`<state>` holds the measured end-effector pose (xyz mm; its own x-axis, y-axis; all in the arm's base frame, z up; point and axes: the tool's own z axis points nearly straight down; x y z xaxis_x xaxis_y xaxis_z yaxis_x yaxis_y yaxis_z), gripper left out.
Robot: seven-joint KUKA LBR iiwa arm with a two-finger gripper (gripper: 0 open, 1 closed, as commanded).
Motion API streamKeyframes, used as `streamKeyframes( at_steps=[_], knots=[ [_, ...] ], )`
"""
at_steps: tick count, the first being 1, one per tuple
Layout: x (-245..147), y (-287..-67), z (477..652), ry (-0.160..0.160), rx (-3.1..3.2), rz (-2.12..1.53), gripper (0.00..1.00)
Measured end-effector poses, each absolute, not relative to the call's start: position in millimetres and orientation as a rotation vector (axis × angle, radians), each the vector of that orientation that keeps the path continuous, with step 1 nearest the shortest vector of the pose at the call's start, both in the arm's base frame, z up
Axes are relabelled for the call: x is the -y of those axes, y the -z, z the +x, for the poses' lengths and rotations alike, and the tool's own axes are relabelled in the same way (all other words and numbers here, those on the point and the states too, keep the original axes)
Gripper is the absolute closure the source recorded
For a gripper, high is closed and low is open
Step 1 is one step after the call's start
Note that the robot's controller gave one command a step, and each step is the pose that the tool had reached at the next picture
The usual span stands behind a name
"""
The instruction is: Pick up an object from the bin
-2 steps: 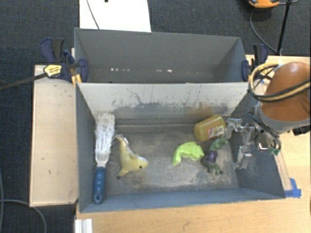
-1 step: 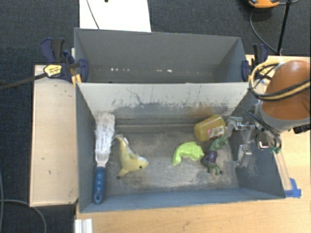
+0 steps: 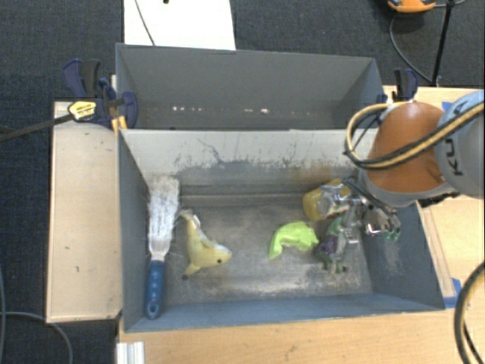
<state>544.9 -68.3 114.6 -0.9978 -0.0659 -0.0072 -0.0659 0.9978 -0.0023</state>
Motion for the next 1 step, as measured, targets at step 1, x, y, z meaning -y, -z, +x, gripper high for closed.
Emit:
streamKeyframes(
  at_steps=[1],
  knots=[
    [34.3,-119.5,540.5,-0.002,-3.140,0.107,0.00]
  ],
)
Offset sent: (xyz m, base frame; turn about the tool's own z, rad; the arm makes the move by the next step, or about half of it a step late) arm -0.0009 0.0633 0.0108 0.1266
